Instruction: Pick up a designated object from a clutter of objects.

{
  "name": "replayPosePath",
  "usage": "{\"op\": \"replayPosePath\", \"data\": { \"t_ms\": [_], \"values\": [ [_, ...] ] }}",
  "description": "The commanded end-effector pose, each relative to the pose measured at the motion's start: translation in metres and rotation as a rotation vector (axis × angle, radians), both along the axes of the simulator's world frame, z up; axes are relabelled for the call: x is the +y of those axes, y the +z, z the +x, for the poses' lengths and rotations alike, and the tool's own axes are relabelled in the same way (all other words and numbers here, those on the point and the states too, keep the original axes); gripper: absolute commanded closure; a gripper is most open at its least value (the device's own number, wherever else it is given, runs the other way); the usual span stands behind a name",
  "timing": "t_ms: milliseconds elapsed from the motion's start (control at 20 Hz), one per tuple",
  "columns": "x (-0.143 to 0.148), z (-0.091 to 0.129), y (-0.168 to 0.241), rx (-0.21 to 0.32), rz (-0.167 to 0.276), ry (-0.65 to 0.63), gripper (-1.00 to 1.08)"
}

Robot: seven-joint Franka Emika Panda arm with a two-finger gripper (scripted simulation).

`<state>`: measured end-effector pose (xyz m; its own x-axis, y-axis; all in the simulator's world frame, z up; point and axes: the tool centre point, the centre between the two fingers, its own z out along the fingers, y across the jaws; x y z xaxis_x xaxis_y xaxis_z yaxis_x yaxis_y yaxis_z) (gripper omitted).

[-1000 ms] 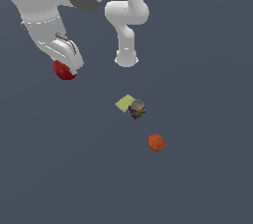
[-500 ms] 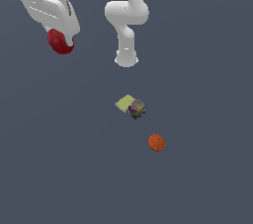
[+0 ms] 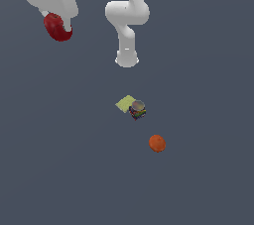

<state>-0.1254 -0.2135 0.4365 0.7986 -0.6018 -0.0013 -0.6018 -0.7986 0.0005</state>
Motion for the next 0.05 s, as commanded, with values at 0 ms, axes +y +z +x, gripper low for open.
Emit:
{"op": "replayPosePath", "data": {
  "t_ms": [0],
  "values": [
    [0.0001,-0.0008,0.0032,-0.001,0.000,0.000,1.08]
  ]
}}
